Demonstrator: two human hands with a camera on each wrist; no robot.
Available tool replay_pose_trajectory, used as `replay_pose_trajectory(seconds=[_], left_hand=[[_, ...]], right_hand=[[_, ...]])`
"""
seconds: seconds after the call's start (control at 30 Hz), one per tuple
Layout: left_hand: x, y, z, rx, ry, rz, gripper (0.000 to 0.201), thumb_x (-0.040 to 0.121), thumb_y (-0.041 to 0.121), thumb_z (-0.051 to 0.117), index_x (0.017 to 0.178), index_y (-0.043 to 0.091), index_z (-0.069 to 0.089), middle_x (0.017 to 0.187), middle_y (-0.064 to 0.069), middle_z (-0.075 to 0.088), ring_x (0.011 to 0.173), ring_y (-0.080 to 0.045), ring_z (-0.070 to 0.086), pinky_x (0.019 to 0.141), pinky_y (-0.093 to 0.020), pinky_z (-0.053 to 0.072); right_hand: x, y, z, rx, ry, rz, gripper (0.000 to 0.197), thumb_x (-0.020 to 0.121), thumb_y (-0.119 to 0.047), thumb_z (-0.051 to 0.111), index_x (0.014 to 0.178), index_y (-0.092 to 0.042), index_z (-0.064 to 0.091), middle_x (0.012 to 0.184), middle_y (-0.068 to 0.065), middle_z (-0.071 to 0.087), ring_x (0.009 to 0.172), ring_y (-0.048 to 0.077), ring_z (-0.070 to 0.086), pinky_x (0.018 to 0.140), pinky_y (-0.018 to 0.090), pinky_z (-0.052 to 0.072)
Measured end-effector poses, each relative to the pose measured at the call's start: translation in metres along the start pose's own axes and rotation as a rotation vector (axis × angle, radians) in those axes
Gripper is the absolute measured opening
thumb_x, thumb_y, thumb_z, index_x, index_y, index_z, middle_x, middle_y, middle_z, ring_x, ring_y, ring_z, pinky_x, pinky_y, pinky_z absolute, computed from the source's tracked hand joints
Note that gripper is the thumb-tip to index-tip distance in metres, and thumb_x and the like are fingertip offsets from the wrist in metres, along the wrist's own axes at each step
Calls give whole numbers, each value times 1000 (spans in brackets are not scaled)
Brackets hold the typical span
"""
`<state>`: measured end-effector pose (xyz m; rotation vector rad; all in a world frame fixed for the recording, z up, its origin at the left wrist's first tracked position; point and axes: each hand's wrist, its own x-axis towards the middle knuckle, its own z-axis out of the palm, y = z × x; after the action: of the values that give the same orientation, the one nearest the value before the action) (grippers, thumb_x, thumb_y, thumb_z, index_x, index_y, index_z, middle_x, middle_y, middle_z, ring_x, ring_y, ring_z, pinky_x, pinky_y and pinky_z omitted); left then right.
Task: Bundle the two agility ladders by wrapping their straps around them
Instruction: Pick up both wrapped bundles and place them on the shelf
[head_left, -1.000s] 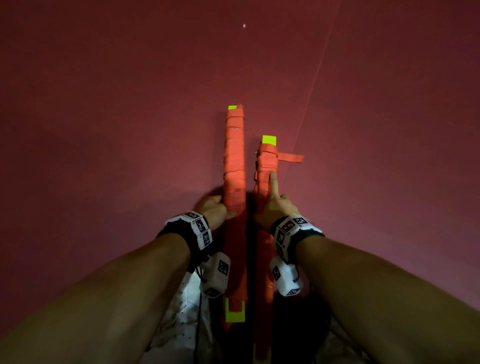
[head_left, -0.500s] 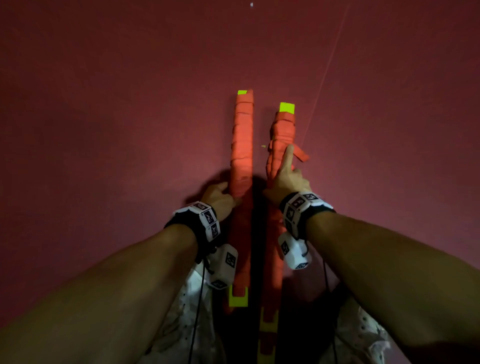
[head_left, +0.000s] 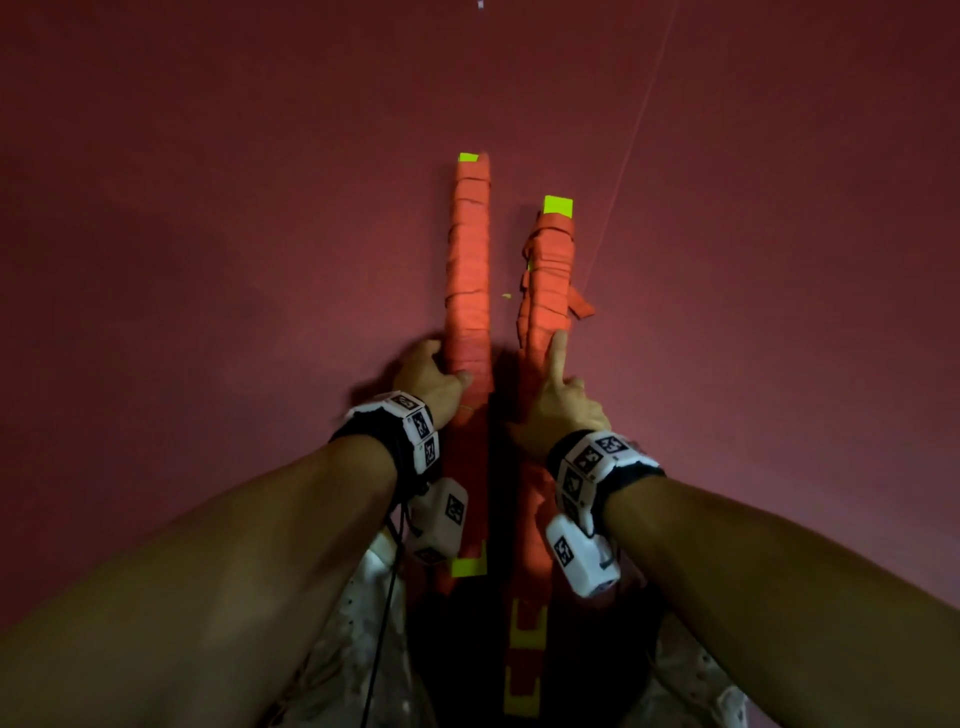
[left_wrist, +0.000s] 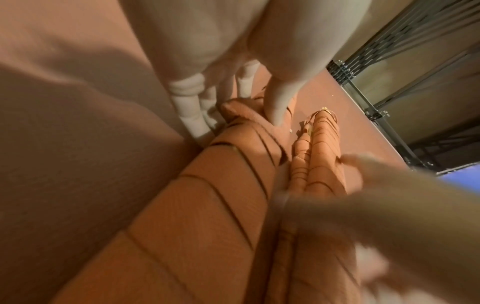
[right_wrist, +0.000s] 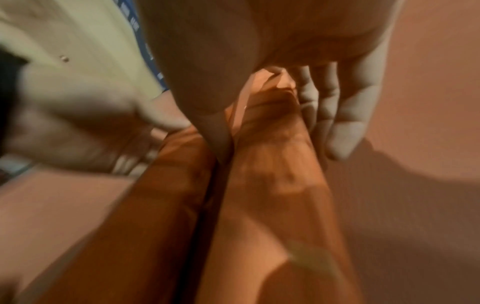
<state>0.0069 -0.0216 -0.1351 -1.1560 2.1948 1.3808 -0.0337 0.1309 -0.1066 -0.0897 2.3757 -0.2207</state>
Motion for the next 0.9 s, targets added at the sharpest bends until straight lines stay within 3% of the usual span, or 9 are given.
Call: replay_pose_trajectory(seconds=[0.07, 0.17, 0.3, 0.4, 0.5, 0.73, 0.83, 0.9], left_hand=[[-3, 0, -1, -6, -2, 16, 55, 90, 26, 73, 140, 17, 55, 137, -7, 63, 123, -29, 60, 106, -40, 46], [-7, 0, 0, 38, 34, 60, 49, 90, 26, 73, 137, 20, 59, 132, -7, 66, 120, -29, 63, 103, -38, 48], [-10, -2, -2, 75, 79, 81, 48, 93, 26, 69, 139, 20, 59, 132, -8, 66, 119, -29, 62, 99, -33, 47], [-13, -3, -2, 55, 52, 85, 46, 92, 28, 71, 136, 18, 60, 127, -6, 68, 113, -29, 64, 92, -29, 47], [-17, 0, 1, 10, 47, 99, 43, 87, 36, 75, 127, 21, 65, 118, -2, 72, 104, -27, 67, 92, -36, 53], [-22, -7, -2, 143, 76, 71, 55, 92, 32, 70, 144, 28, 51, 134, -3, 62, 119, -28, 60, 95, -30, 45], [-23, -12, 0, 123, 150, 24, 43, 89, 33, 74, 128, 25, 58, 128, -6, 61, 116, -28, 60, 96, -34, 48], [-23, -13, 1, 119, 164, 6, 28, 89, 32, 75, 111, 25, 59, 118, -6, 63, 109, -29, 62, 90, -36, 51]], right_hand=[[-7, 4, 10, -40, -11, 24, 119, 88, -50, 68, 152, -27, -29, 128, 13, 50, 115, 38, 59, 91, 47, 47], [-8, 8, 22, -82, 30, 13, 98, 95, -39, 61, 157, -12, -10, 126, 11, 54, 115, 35, 59, 92, 44, 48], [3, 4, 13, -19, 55, 9, 115, 90, -43, 68, 153, -27, -26, 128, 15, 52, 115, 42, 59, 92, 49, 48], [17, -2, -9, 35, 70, -9, 118, 87, -40, 72, 154, -26, -25, 133, 19, 50, 116, 46, 58, 91, 50, 47], [19, -4, -20, 61, 82, -28, 117, 87, -43, 71, 155, -24, -22, 136, 18, 47, 115, 46, 57, 90, 49, 48], [-15, 11, 13, 7, 49, -29, 118, 85, -48, 71, 155, -27, -21, 132, 10, 37, 117, 38, 53, 90, 48, 47], [-27, 20, 25, -23, 27, -10, 118, 85, -49, 70, 155, -25, -23, 134, 10, 37, 119, 35, 52, 90, 46, 47], [-32, 25, 27, -30, 5, -8, 117, 86, -48, 69, 155, -25, -23, 135, 11, 38, 118, 36, 54, 90, 46, 47]])
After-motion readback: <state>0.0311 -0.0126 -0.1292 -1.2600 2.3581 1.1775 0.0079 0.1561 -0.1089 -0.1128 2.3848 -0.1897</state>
